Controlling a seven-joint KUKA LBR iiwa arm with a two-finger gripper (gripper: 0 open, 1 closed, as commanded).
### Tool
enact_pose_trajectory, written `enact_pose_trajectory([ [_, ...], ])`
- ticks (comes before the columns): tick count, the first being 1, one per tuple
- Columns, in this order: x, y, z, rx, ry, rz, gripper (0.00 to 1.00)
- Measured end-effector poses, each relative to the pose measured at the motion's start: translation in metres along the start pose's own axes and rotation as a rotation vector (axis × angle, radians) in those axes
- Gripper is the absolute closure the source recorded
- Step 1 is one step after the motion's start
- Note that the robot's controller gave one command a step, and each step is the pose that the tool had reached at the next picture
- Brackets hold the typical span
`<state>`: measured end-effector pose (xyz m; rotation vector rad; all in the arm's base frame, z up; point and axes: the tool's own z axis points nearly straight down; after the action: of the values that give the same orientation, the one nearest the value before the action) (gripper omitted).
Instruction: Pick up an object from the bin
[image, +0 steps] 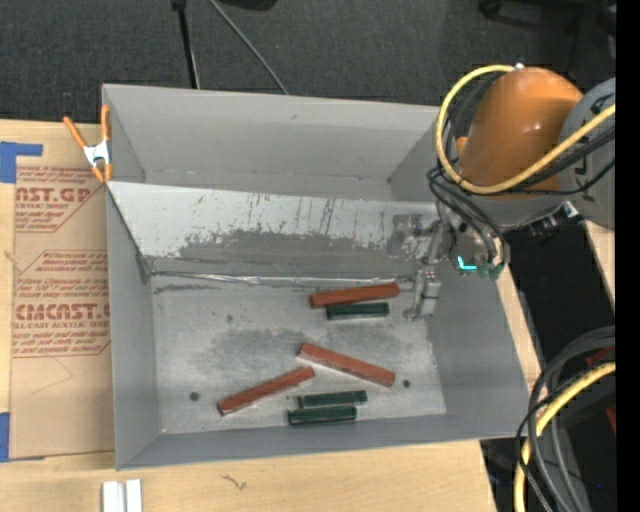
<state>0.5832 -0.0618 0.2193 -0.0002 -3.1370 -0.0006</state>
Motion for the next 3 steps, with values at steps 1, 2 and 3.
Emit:
enact_pose_trajectory([
  [1, 0.066, 0.053, 0.153, 0.0, 0.002, -0.253, 0.0],
  [2, 0.078, 0.066, 0.12, -0.001, -0.006, -0.011, 0.0],
  [3, 0.063, 0.068, 0.118, -0.001, -0.006, 0.108, 0.0],
])
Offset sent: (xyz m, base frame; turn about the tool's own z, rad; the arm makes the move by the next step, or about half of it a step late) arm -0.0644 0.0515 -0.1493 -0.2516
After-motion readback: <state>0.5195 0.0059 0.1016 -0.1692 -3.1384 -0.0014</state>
